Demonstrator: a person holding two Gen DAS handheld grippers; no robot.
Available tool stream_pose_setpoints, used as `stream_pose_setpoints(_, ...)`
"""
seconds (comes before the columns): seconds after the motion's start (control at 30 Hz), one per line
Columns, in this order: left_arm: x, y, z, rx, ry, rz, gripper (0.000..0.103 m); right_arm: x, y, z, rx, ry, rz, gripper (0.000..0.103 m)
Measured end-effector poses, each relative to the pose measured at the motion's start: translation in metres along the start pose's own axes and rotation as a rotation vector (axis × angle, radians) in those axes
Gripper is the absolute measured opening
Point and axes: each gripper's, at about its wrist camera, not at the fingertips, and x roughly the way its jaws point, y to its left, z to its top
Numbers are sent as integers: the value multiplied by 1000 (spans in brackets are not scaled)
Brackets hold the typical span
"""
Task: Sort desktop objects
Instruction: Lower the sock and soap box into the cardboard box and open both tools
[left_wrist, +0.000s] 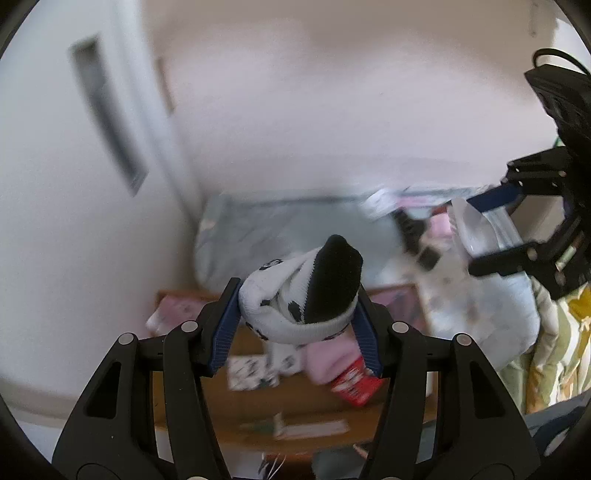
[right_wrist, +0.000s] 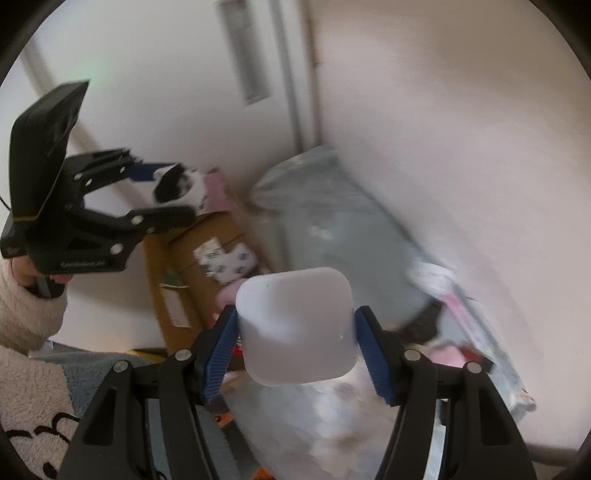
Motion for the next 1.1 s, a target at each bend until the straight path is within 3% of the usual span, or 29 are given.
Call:
stream_pose_setpoints(0.17, 15, 40, -30, -42, 59, 12, 54, 42, 42, 8, -25, 38, 23, 60)
stream_pose_setpoints(0.37, 31, 61, -60, -55, 118, -3, 54, 86, 68, 2, -6, 116, 60, 60)
stream_pose_setpoints(0.77, 45, 76, -77, -58, 140, -44, 55, 94, 77, -7, 11, 144, 58, 60)
stream_pose_setpoints(0.87, 48, 74, -77, -61, 157, -39, 70, 95, 79, -8, 16, 144, 47, 61)
stream_pose_setpoints(0.93, 49, 76, -76, -87, 170, -44, 100, 96, 78, -9, 25, 146, 30, 62)
stream_pose_setpoints(1.0, 44, 80, -74, -123, 153, -67, 103, 97, 75, -10, 51, 153, 52, 68)
stream_pose_setpoints(1.07, 42, 81, -72, -141, 150, -68, 103, 96, 69, -12, 94, 154, 94, 90)
stream_pose_setpoints(1.1, 41, 81, -71, -142, 151, -63, 103, 94, 67, -13, 114, 142, 105, 96)
